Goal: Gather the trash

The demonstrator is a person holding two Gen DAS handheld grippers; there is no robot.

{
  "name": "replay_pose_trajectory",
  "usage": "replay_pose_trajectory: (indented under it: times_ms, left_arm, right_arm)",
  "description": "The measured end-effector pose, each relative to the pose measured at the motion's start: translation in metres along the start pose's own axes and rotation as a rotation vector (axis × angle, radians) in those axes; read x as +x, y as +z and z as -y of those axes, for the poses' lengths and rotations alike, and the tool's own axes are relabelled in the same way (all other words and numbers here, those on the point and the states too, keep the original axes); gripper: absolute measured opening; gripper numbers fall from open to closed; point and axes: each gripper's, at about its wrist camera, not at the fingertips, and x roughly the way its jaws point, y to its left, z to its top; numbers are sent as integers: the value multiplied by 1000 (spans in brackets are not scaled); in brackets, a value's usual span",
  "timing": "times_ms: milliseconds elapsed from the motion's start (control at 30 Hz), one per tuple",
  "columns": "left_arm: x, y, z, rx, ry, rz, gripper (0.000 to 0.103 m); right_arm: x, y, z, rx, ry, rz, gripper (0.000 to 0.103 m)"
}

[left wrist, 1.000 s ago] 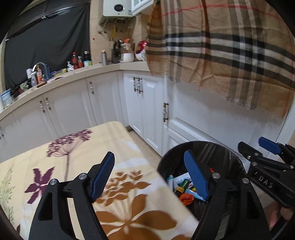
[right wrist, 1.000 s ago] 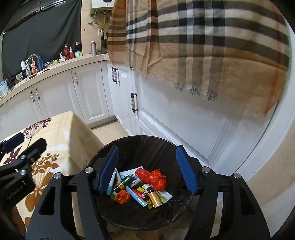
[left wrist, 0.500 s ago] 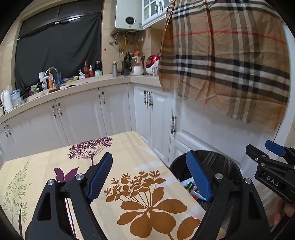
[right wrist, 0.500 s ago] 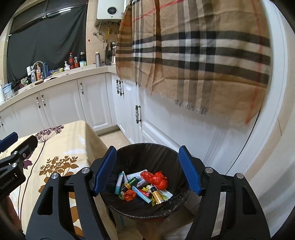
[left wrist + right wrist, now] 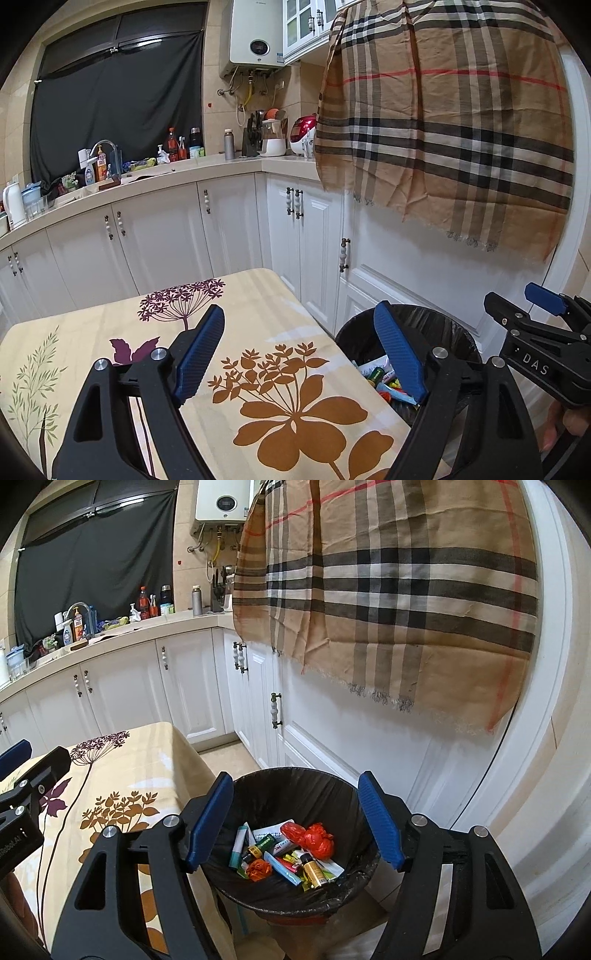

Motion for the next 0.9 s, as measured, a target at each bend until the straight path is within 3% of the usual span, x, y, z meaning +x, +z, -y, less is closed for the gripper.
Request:
replay_pose_trajectory:
  times_ms: [900]
  left_arm:
    - [1, 0, 3, -6, -8, -3, 81]
  right_arm:
    - [1, -2, 0, -1, 0, -2, 68]
